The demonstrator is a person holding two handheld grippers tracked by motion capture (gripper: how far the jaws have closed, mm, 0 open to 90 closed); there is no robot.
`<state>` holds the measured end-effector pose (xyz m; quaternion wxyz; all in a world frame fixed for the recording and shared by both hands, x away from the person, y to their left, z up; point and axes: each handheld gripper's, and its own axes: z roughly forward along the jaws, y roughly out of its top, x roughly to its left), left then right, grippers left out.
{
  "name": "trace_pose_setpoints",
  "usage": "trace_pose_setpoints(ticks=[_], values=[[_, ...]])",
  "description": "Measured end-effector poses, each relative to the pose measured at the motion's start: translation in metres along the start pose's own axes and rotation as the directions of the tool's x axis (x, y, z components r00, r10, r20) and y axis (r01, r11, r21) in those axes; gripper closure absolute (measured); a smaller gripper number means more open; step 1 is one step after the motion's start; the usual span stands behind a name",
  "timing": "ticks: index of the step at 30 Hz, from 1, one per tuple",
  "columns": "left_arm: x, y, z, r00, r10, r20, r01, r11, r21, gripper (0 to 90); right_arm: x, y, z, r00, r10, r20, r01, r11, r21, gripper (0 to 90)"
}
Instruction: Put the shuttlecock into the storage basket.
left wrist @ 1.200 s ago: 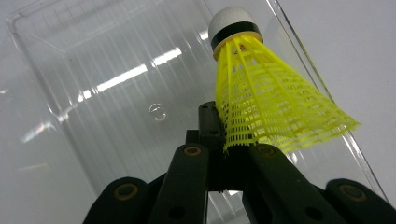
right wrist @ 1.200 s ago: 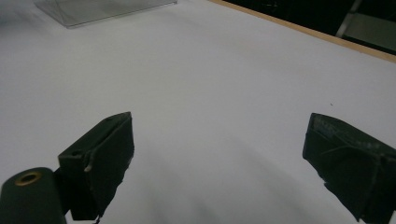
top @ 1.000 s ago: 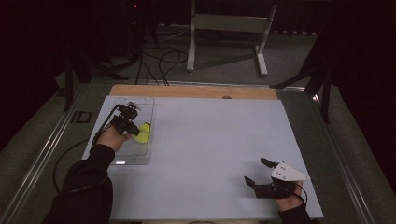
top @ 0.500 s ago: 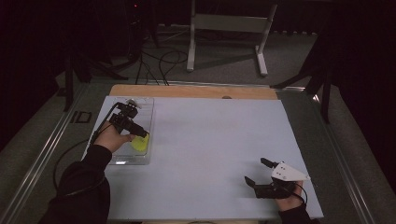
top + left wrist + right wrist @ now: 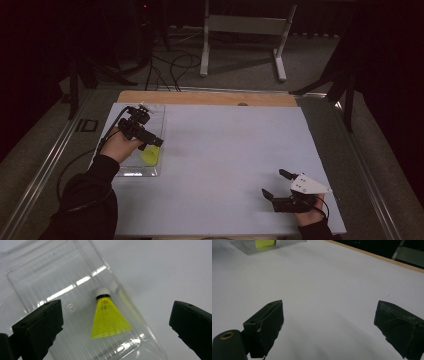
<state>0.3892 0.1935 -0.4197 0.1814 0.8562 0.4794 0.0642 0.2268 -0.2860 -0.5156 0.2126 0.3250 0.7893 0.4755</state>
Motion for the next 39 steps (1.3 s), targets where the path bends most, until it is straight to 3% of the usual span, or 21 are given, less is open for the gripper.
trace_pose_setpoints(ticks=[10, 11, 17, 19, 24, 29, 33, 36, 39], values=[[-0.012, 0.007, -0.01, 0.9981, 0.05, 0.037, -0.047, 0.9969, -0.062, 0.1, 0.0, 0.0, 0.0, 1.0, -0.001, -0.001, 0.001, 1.0, -0.001, 9.2], [-0.016, 0.009, -0.013, 0.996, 0.066, 0.06, -0.061, 0.9945, -0.085, 0.1, 0.0, 0.0, 0.0, 1.0, -0.001, -0.001, 0.001, 1.0, -0.001, 9.3], [-0.031, 0.015, -0.017, 0.9857, 0.132, 0.105, -0.115, 0.9813, -0.154, 0.1, 0.0, 0.0, 0.0, 1.0, 0.0, -0.003, 0.0, 1.0, 0.0, 9.2], [-0.037, 0.018, -0.017, 0.9817, 0.162, 0.1, -0.144, 0.9754, -0.167, 0.1, 0.0, 0.0, 0.0, 1.0, 0.0, -0.005, 0.0, 1.0, 0.0, 9.3], [-0.05, 0.023, -0.018, 0.9637, 0.227, 0.14, -0.199, 0.961, -0.192, 0.1, 0.0, 0.0, 0.0, 1.0, 0.002, -0.004, -0.002, 1.0, 0.0, 9.3], [-0.064, 0.027, -0.016, 0.9449, 0.271, 0.184, -0.228, 0.9478, -0.223, 0.1, 0.0, 0.0, 0.001, 1.0, 0.001, -0.008, -0.001, 1.0, 0.002, 9.3], [-0.077, 0.03, -0.015, 0.9338, 0.31, 0.178, -0.263, 0.9329, -0.246, 0.1, 0.0, 0.0, 0.001, 1.0, -0.003, -0.008, 0.003, 1.0, 0.001, 9.3], [-0.086, 0.031, -0.015, 0.9193, 0.341, 0.196, -0.285, 0.9209, -0.266, 0.1, 0.0, -0.001, 0.001, 1.0, 0.0, -0.009, 0.0, 1.0, 0.003, 9.2], [-0.093, 0.031, -0.012, 0.9009, 0.379, 0.212, -0.316, 0.907, -0.278, 0.1, 0.0, 0.0, 0.001, 0.9999, -0.002, -0.01, 0.002, 1.0, 0.001, 9.3]])
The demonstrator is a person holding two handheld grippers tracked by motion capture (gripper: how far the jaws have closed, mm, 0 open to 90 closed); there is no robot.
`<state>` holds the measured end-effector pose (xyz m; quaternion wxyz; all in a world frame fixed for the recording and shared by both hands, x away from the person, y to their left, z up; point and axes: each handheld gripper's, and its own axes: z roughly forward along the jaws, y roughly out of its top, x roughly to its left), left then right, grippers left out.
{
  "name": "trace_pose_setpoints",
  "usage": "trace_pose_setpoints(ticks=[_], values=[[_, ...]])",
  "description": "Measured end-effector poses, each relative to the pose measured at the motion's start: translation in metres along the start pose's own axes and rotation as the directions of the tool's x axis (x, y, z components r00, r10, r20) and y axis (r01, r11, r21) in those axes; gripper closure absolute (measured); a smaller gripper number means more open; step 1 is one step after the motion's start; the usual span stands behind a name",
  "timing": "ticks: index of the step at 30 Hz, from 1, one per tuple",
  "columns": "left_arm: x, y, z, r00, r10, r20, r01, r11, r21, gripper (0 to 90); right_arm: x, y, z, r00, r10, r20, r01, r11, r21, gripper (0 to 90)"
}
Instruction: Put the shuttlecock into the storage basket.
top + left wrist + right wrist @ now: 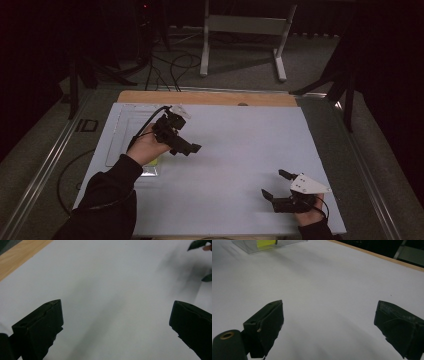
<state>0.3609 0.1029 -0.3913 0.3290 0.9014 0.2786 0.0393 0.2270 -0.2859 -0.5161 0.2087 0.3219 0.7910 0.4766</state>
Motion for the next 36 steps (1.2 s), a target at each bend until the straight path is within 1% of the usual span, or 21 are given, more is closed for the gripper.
trace_pose_setpoints(ticks=[1, 3, 4, 6, 10, 11, 12, 15, 16, 18, 19, 20, 21, 23, 25, 27, 28, 30, 31, 32, 36], values=[[-0.002, 0.0, 0.002, 0.9999, 0.004, 0.009, -0.004, 1.0, 0.001, 0.1, 0.0, 0.0, 0.0, 1.0, 0.0, 0.0, 0.0, 1.0, -0.001, 9.3], [-0.006, 0.0, 0.006, 0.9994, 0.029, 0.018, -0.029, 0.9995, -0.009, 0.1, 0.0, 0.0, 0.0, 1.0, -0.001, -0.001, 0.001, 1.0, 0.0, 9.3], [-0.007, 0.0, 0.008, 0.9988, 0.036, 0.034, -0.036, 0.9993, -0.009, 0.1, 0.0, 0.0, 0.0, 1.0, -0.001, -0.001, 0.001, 1.0, 0.0, 9.3], [-0.01, 0.0, 0.011, 0.9978, 0.055, 0.036, -0.055, 0.9984, -0.013, 0.1, 0.0, 0.0, 0.0, 1.0, 0.0, -0.001, 0.0, 1.0, 0.001, 9.3], [-0.016, -0.001, 0.017, 0.994, 0.077, 0.078, -0.076, 0.997, -0.014, 0.1, 0.0, 0.0, 0.0, 1.0, -0.003, -0.002, 0.003, 1.0, 0.0, 9.3], [-0.017, -0.001, 0.018, 0.9928, 0.089, 0.08, -0.088, 0.996, -0.011, 0.1, 0.0, 0.0, 0.0, 1.0, -0.003, -0.003, 0.003, 1.0, 0.0, 9.3], [-0.019, -0.002, 0.019, 0.992, 0.095, 0.083, -0.093, 0.9954, -0.022, 0.1, 0.0, 0.0, 0.0, 1.0, -0.003, -0.003, 0.003, 1.0, 0.001, 9.3], [-0.022, -0.003, 0.022, 0.9876, 0.118, 0.104, -0.116, 0.993, -0.024, 0.1, 0.0, 0.0, 0.0, 1.0, -0.005, -0.006, 0.005, 1.0, 0.001, 9.3], [-0.022, -0.004, 0.024, 0.9881, 0.11, 0.107, -0.107, 0.9937, -0.031, 0.2, 0.001, 0.0, 0.0, 0.9999, -0.005, -0.01, 0.005, 1.0, 0.001, 9.3], [-0.023, -0.006, 0.027, 0.9856, 0.119, 0.121, -0.116, 0.9928, -0.031, 0.2, 0.001, 0.0, 0.0, 0.9999, -0.006, -0.011, 0.006, 1.0, 0.003, 9.3], [-0.024, -0.007, 0.03, 0.9852, 0.116, 0.126, -0.112, 0.9931, -0.036, 0.2, 0.001, 0.0, 0.0, 0.9999, -0.005, -0.011, 0.005, 1.0, 0.004, 9.3], [-0.024, -0.008, 0.031, 0.9828, 0.13, 0.131, -0.126, 0.9915, -0.032, 0.2, 0.001, 0.0, 0.0, 0.9999, -0.004, -0.012, 0.004, 1.0, 0.004, 9.3], [-0.026, -0.009, 0.033, 0.9828, 0.125, 0.136, -0.121, 0.992, -0.035, 0.2, 0.001, 0.0, 0.0, 0.9999, -0.004, -0.012, 0.004, 1.0, 0.004, 9.3], [-0.028, -0.012, 0.035, 0.9793, 0.145, 0.141, -0.141, 0.9893, -0.038, 0.2, 0.001, 0.0, 0.0, 0.9999, -0.004, -0.011, 0.004, 1.0, 0.003, 9.3], [-0.03, -0.014, 0.039, 0.9787, 0.147, 0.143, -0.144, 0.9889, -0.037, 0.2, 0.001, 0.0, 0.0, 0.9999, -0.003, -0.011, 0.004, 1.0, 0.006, 9.3], [-0.032, -0.017, 0.042, 0.9744, 0.169, 0.148, -0.163, 0.9854, -0.048, 0.2, 0.001, 0.0, 0.0, 0.9999, -0.002, -0.01, 0.002, 1.0, 0.006, 9.2], [-0.033, -0.019, 0.043, 0.9739, 0.169, 0.151, -0.164, 0.9854, -0.046, 0.2, 0.001, 0.0, 0.0, 0.9999, -0.002, -0.01, 0.003, 1.0, 0.007, 9.3], [-0.034, -0.023, 0.046, 0.9698, 0.177, 0.168, -0.17, 0.9839, -0.057, 0.2, 0.001, 0.001, 0.0, 0.9999, -0.002, -0.011, 0.002, 1.0, 0.006, 9.3], [-0.036, -0.025, 0.047, 0.9691, 0.178, 0.17, -0.171, 0.9836, -0.058, 0.2, 0.001, 0.001, 0.0, 0.9999, -0.002, -0.011, 0.002, 1.0, 0.006, 9.3], [-0.036, -0.027, 0.048, 0.9672, 0.182, 0.177, -0.175, 0.9831, -0.054, 0.2, 0.0, 0.0, 0.0, 0.9999, -0.002, -0.01, 0.002, 1.0, 0.006, 9.3], [-0.04, -0.036, 0.051, 0.9662, 0.183, 0.182, -0.179, 0.9832, -0.037, 0.2, 0.0, 0.0, 0.0, 0.9999, -0.001, -0.013, 0.001, 1.0, 0.006, 9.3]])
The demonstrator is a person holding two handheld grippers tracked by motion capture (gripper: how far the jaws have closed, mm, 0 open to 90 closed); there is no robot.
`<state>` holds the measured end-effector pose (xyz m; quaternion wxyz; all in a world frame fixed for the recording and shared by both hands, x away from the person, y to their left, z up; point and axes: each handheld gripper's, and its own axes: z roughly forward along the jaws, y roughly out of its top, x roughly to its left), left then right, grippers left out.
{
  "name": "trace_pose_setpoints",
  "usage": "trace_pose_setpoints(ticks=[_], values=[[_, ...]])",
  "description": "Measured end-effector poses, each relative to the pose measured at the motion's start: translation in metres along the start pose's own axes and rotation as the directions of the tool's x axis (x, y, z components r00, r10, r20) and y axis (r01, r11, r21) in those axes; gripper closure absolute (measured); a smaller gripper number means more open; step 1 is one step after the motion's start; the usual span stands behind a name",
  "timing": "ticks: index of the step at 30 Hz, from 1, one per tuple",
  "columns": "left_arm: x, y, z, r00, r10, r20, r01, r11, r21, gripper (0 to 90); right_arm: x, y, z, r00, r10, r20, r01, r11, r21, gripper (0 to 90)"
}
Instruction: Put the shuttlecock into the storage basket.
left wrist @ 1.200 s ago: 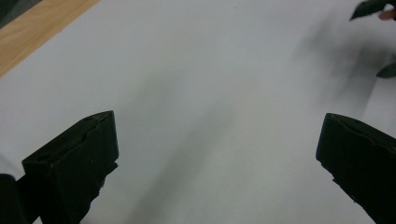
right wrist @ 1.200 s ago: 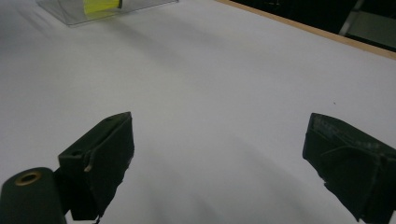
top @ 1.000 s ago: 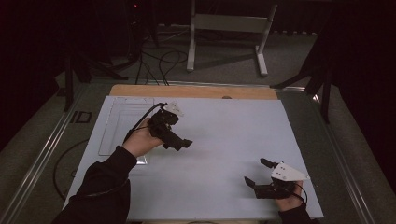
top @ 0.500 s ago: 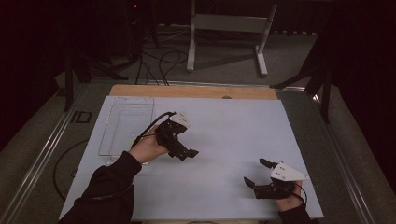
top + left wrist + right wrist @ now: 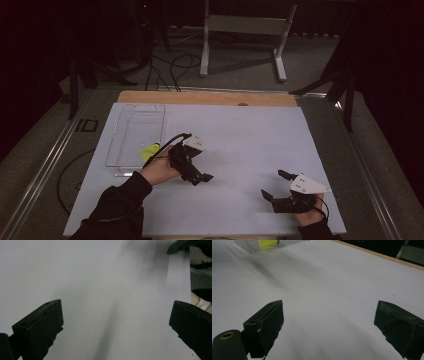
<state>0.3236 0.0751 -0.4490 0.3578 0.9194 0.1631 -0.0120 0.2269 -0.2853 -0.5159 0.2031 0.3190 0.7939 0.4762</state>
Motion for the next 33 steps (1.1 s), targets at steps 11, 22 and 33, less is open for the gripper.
trace_pose_setpoints(ticks=[11, 22, 33], values=[[-0.011, -0.025, 0.002, 0.9991, 0.007, 0.041, -0.008, 0.9999, 0.013, 0.1, 0.0, 0.0, 0.001, 1.0, -0.003, -0.005, 0.003, 1.0, 0.002, 9.3], [-0.025, -0.047, -0.007, 0.9993, 0.015, 0.035, -0.016, 0.9998, 0.016, 0.1, 0.0, 0.0, 0.001, 1.0, -0.006, -0.006, 0.006, 1.0, 0.006, 9.3], [-0.037, -0.072, -0.023, 0.9999, -0.01, 0.005, 0.01, 0.9999, 0.001, 0.2, 0.0, 0.0, 0.001, 1.0, -0.001, -0.008, 0.001, 1.0, 0.01, 9.2]])
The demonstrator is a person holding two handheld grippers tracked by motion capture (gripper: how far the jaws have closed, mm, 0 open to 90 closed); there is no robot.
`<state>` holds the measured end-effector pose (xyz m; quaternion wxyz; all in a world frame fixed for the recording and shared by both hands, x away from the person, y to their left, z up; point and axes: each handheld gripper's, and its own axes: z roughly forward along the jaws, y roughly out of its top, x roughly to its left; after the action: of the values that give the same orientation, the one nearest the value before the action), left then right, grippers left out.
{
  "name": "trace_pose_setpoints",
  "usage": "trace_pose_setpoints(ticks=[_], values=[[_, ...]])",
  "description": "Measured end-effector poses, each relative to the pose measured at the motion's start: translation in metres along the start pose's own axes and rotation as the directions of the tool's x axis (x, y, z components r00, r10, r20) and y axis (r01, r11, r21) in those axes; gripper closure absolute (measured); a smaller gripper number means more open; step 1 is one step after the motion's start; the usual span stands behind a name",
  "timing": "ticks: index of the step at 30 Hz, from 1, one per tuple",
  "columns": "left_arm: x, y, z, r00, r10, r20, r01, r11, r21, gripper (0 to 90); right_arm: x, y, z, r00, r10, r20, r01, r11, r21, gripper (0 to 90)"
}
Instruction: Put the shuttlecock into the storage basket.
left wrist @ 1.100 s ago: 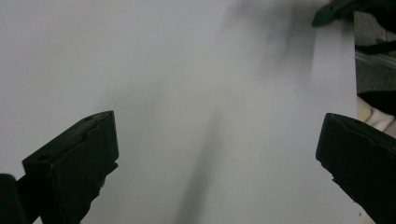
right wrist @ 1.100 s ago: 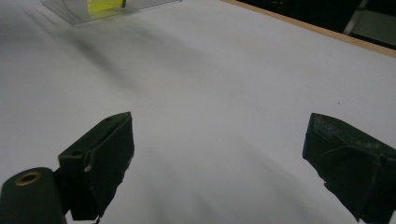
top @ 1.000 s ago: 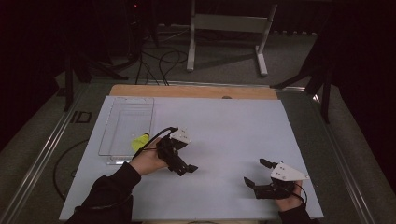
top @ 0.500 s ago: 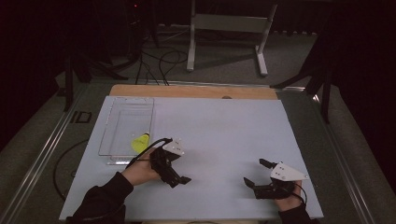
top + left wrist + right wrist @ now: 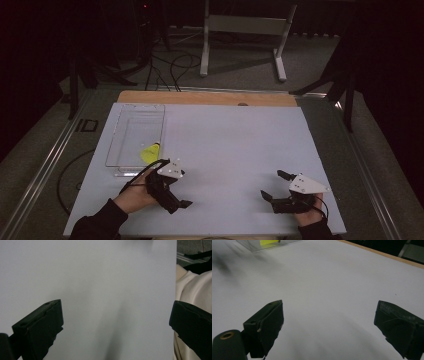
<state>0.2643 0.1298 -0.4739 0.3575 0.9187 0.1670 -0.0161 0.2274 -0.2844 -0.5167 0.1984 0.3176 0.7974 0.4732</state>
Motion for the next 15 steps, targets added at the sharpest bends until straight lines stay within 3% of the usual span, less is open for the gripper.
trace_pose_setpoints(ticks=[15], values=[[0.003, -0.043, -0.023, 0.9979, -0.062, -0.017, 0.061, 0.9951, -0.078, 0.2, 0.0, 0.0, 0.001, 1.0, 0.001, -0.003, -0.001, 1.0, 0.001, 9.3]])
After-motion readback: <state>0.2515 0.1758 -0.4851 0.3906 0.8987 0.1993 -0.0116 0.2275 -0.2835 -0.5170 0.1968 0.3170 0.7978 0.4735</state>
